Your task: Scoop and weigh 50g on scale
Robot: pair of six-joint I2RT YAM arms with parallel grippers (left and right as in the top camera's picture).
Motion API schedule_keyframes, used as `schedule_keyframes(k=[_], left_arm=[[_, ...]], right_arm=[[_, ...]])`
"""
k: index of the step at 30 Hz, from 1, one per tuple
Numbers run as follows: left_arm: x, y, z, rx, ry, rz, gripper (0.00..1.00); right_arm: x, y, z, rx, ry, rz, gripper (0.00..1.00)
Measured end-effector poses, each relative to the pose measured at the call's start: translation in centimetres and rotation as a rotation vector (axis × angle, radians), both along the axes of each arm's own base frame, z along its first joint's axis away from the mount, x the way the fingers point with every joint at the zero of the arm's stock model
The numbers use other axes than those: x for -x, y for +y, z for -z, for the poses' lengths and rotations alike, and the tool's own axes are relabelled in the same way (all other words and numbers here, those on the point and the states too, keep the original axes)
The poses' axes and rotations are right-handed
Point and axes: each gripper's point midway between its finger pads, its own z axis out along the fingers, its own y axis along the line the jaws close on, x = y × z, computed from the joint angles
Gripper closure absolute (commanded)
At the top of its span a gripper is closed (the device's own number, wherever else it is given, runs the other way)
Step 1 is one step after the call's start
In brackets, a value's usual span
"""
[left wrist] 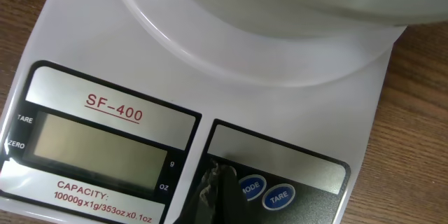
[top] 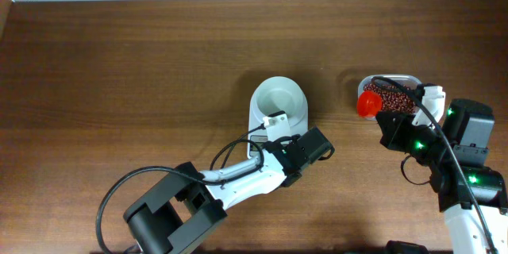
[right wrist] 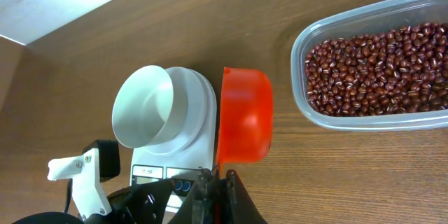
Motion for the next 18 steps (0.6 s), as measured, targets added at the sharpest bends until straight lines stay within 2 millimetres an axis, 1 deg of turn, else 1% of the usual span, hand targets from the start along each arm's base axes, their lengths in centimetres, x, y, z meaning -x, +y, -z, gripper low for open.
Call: schedule_keyframes(k=[14, 16, 17, 18], left_arm=[[-0.29, 0.01, 0.18, 0.030, 0.029, -0.007, 1.00], [-0.29, -0.04, 0.18, 0.023, 0.032, 0.012, 1.00], [-0.13, -0.10, 0.16, 0.018, 0.044, 0.035, 1.00], [0.47, 0.27, 0.13, -0.004, 0.076, 0.062, 1.00]], right_arm=[[0.00, 0.00, 0.00, 0.000, 0.000, 0.000, 0.96], [0.00, -0.01, 0.00, 0.000, 0.000, 0.000, 0.96], [0.02, 0.00, 0.03, 0.000, 0.001, 0.000, 0.96], [0.03, 0.00, 0.04, 0.000, 0.002, 0.000, 0.96]])
